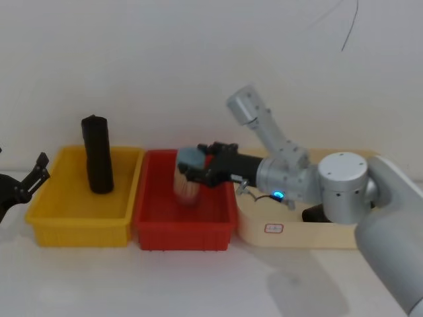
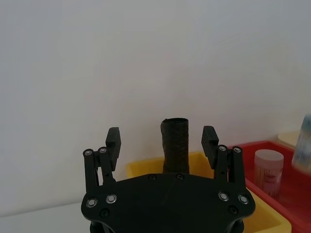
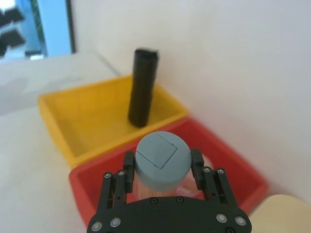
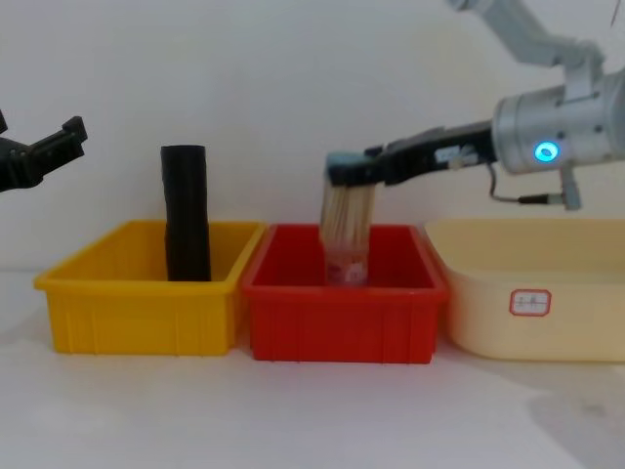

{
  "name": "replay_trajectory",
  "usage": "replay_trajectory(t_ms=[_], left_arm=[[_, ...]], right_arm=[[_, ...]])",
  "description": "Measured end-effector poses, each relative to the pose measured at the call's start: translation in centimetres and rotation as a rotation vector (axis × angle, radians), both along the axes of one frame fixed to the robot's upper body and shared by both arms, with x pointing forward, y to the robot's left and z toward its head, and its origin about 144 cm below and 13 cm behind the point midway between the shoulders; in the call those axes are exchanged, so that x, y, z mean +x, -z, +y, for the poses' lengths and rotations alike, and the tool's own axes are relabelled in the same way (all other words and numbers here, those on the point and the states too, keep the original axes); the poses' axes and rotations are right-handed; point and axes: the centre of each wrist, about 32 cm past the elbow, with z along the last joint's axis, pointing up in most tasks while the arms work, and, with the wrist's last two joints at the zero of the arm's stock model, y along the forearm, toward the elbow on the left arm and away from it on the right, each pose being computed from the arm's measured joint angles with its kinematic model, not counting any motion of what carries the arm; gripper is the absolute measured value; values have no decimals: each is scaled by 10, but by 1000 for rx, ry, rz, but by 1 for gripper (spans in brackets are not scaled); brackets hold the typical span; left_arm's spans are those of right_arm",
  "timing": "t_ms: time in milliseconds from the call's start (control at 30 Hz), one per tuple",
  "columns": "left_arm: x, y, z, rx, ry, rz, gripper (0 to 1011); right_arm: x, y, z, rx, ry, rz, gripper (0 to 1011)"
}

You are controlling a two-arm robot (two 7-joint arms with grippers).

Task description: Pick up the garbage bag with the one hand and transfer it to the other hand.

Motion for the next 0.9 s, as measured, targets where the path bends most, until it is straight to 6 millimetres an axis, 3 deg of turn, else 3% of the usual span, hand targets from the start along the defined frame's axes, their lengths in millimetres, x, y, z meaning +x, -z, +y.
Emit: replay_trajectory(t_ms=[433, 633, 900], left_arm=[[0, 0, 0, 0, 0, 0, 1002], [0, 0, 0, 0, 0, 0, 1002], [0, 0, 0, 0, 0, 0, 1001]], right_arm=[[-14, -14, -47, 106, 126, -97, 683], [-21, -5, -72, 147, 196, -95, 683], [-27, 12, -90, 165, 251, -58, 683]])
